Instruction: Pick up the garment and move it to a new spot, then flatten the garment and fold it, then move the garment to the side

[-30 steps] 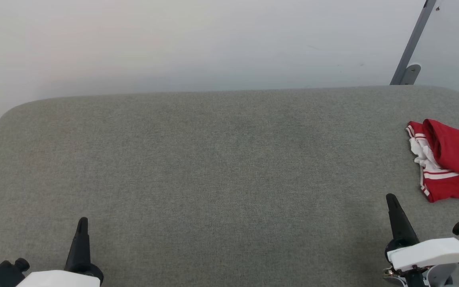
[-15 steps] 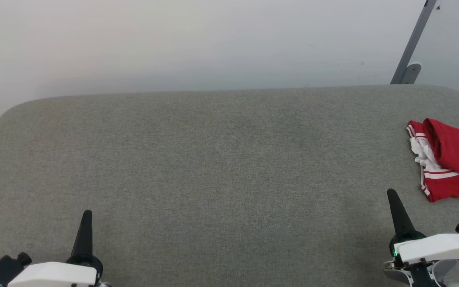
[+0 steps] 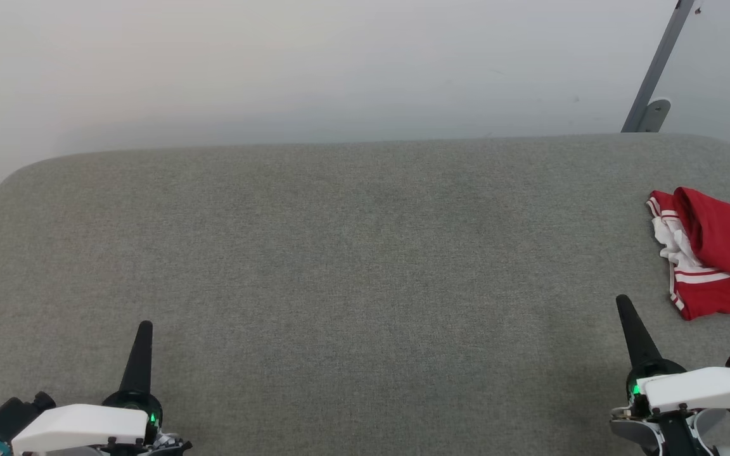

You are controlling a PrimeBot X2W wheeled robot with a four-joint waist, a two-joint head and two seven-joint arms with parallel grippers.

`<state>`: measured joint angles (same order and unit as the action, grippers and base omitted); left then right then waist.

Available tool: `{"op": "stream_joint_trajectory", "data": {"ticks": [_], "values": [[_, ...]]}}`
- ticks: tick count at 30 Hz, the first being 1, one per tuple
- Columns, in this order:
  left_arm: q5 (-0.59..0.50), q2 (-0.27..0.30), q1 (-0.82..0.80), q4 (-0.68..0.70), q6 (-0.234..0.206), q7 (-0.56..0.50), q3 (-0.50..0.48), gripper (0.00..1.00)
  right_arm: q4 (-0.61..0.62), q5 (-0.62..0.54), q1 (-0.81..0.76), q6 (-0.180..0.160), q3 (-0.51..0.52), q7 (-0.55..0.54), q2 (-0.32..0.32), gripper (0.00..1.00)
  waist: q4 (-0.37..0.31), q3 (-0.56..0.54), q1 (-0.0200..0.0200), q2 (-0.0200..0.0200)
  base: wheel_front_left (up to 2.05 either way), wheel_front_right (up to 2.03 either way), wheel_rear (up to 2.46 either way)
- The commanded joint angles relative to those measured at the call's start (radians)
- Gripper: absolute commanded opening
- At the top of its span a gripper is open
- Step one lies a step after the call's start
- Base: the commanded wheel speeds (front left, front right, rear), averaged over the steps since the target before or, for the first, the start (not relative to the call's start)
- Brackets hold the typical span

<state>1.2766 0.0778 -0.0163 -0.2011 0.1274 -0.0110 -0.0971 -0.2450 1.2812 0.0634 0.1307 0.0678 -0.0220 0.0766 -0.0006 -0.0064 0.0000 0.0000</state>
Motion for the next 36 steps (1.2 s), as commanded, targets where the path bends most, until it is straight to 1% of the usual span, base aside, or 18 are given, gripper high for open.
{"op": "stream_joint_trajectory", "data": {"ticks": [1, 24, 36], "values": [[0.023, 0.002, -0.021, 0.003, 0.004, -0.007, -0.003, 0.0, 0.006, 0.017, 0.019, 0.0, 0.004, -0.006, -0.001, 0.0, 0.0, 0.0, 0.0, 0.0, 0.0, 0.0, 0.0], [0.205, -0.011, -0.067, -0.024, 0.005, -0.059, -0.007, 0.0, 0.003, 0.193, 0.036, 0.0, 0.028, -0.056, -0.016, 0.0, 0.0, 0.005, 0.0, 0.0, 0.0, 0.0, 0.0], [0.282, -0.018, -0.088, -0.036, 0.005, -0.081, -0.009, 0.0, 0.002, 0.274, 0.045, 0.0, 0.04, -0.078, -0.023, 0.0, 0.0, 0.007, 0.0, 0.0, 0.0, 0.0, 0.0]]}}
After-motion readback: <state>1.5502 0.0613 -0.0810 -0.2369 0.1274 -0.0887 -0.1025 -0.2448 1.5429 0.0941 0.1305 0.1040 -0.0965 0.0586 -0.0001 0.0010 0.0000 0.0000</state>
